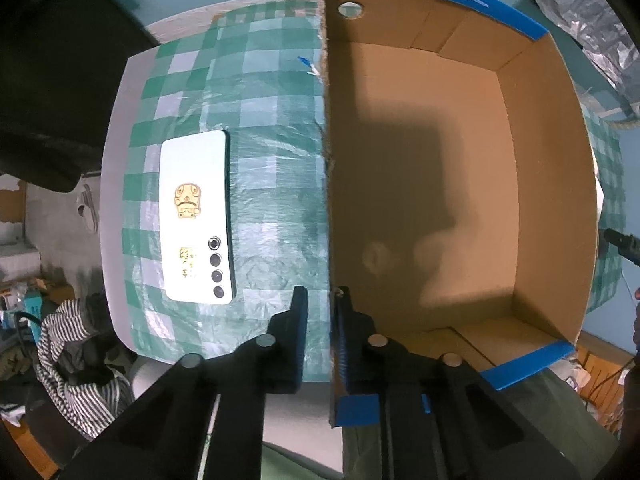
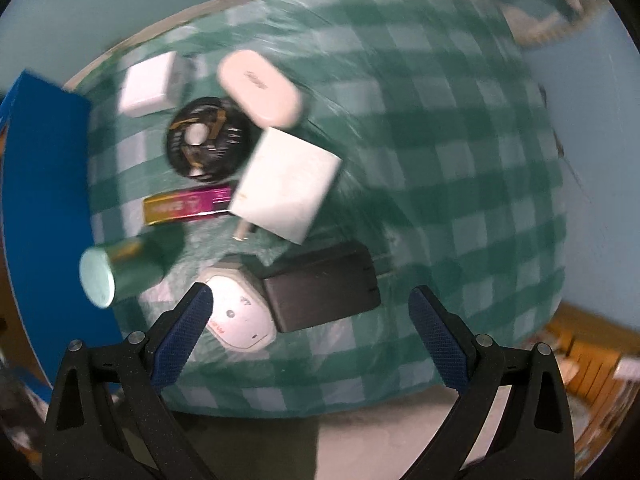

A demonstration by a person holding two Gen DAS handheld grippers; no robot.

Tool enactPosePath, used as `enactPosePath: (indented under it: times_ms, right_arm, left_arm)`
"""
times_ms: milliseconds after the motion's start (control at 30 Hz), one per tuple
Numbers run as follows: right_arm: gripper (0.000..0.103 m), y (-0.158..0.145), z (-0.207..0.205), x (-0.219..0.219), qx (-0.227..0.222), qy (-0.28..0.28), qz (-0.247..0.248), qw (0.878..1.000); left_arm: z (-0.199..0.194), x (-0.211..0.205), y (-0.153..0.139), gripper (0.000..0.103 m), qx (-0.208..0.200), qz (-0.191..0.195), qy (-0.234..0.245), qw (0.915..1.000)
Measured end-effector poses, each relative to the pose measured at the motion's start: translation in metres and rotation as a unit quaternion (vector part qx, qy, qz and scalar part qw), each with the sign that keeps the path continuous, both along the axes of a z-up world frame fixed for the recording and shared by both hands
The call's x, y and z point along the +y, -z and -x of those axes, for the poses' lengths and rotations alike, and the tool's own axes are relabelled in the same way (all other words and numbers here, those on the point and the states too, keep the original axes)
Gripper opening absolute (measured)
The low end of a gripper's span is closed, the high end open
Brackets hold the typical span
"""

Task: Organize rigid objects
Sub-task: 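Lower the right tool to the black charger and close on it, then lift the black charger with the right tool toward the box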

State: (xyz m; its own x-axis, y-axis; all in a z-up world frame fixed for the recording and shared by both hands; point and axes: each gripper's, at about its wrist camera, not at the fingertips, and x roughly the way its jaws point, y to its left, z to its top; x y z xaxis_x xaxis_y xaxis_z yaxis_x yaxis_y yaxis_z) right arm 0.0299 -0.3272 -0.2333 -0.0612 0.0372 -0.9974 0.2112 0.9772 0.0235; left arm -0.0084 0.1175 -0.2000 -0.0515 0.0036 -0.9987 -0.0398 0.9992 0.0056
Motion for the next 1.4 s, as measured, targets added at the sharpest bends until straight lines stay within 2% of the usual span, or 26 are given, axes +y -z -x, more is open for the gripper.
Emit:
enactPosePath:
  times_ms: [200,367,467,600,700,833,933,1133,1267,1400]
  right_arm:
    - [0.090,0.018,0.001,-0.026,0.021,0.097,-0.040,0.994]
    - [0.082,0.034,0.004,-0.049,0.034,0.182,-0.071,0.980]
    - [0.075,0.042,0.005,-0.056,0.040,0.210,-0.094,0.972]
    - [0.069,0.045,0.005,-0.057,0.042,0.220,-0.099,0.970]
    - [0.060,0.042,0.011,-0.052,0.041,0.203,-0.092,0.974]
    - [0.047,0.031,0.011,-0.032,0.041,0.126,-0.062,0.989]
    - [0.044,0.028,0.009,-0.019,0.040,0.057,-0.036,0.997]
    - [0.042,0.022,0.012,0.003,0.021,-0.042,0.004,0.999]
    - [0.042,0.024,0.013,0.015,0.009,-0.070,0.032,0.997]
    - [0.042,0.028,0.015,0.021,0.003,-0.076,0.039,0.996]
  left_arm:
    - [-0.001,-0.002,0.005,0.008,0.007,0.002,0.002,1.0000]
    - [-0.001,-0.004,0.006,0.007,0.010,0.001,0.006,0.9999]
    - [0.000,-0.004,0.006,0.007,0.007,-0.001,0.006,1.0000]
    - [0.001,-0.004,0.006,0.007,0.007,-0.001,0.004,1.0000]
    - [0.001,-0.003,0.006,0.007,0.007,-0.001,0.004,1.0000]
    - [0.001,-0.002,0.007,0.007,0.007,-0.001,0.005,1.0000]
    - [0.002,-0.002,0.006,0.007,0.007,0.000,0.006,1.0000]
    - [0.005,-0.001,0.006,0.007,0.008,0.004,0.007,0.9999]
    - [0.007,-0.001,0.005,0.007,0.008,0.007,0.007,0.9999]
    - [0.009,-0.002,0.005,0.007,0.010,0.007,0.009,0.9999]
